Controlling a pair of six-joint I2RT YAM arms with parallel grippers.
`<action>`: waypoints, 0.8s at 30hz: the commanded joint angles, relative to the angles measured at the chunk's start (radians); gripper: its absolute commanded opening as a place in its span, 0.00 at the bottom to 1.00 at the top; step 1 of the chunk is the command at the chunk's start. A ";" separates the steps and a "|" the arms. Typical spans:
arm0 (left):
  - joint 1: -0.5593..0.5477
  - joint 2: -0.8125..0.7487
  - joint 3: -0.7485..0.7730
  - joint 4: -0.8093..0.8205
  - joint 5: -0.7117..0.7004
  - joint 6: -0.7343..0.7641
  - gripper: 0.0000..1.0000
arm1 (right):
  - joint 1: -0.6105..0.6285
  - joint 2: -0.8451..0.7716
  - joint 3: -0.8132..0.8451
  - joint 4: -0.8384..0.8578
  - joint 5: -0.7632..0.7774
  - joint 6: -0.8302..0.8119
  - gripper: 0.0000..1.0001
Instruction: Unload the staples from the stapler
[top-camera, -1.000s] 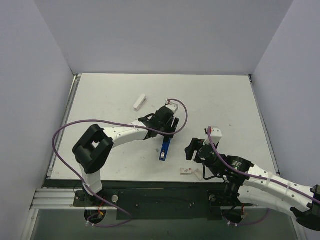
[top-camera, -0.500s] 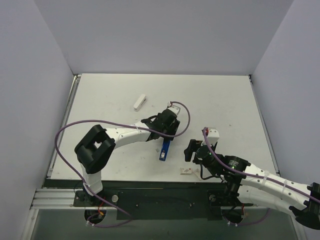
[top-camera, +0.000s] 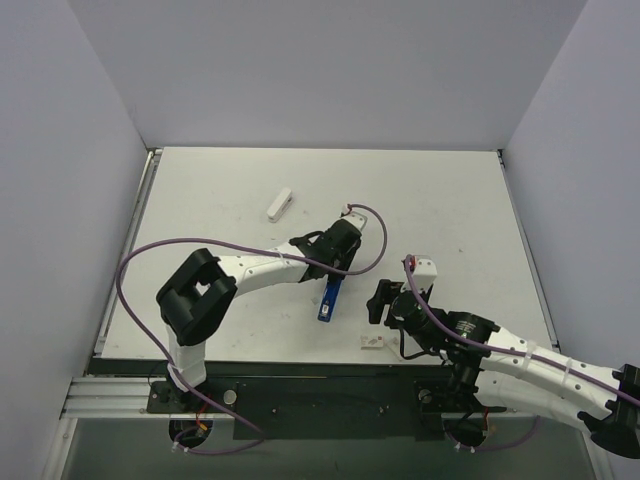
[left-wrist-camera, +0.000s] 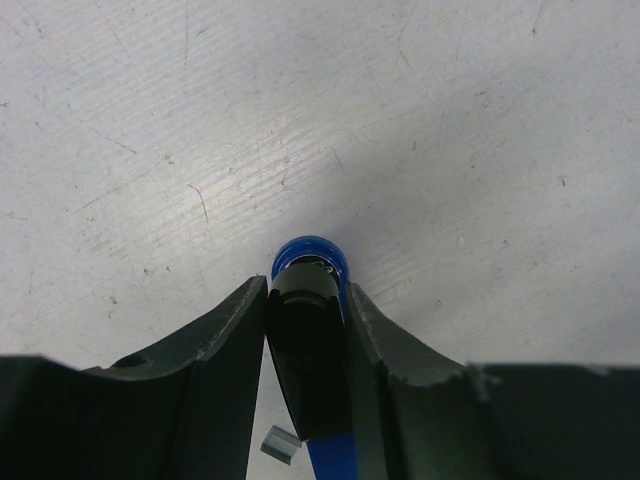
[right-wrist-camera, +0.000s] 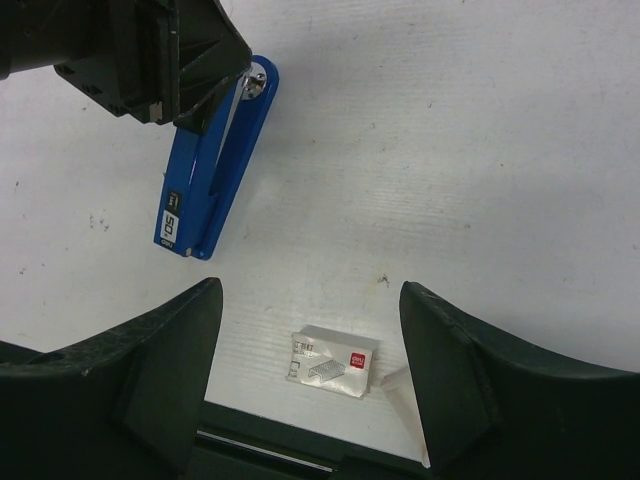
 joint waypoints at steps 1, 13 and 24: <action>-0.010 0.016 0.061 -0.025 -0.015 0.005 0.42 | -0.004 0.000 -0.012 0.005 0.005 -0.002 0.66; -0.024 -0.065 0.014 0.023 0.088 0.037 0.00 | -0.004 -0.024 0.009 -0.024 0.010 -0.018 0.66; -0.045 -0.342 -0.116 0.109 0.328 0.097 0.00 | -0.006 -0.138 0.100 -0.124 -0.021 -0.170 0.62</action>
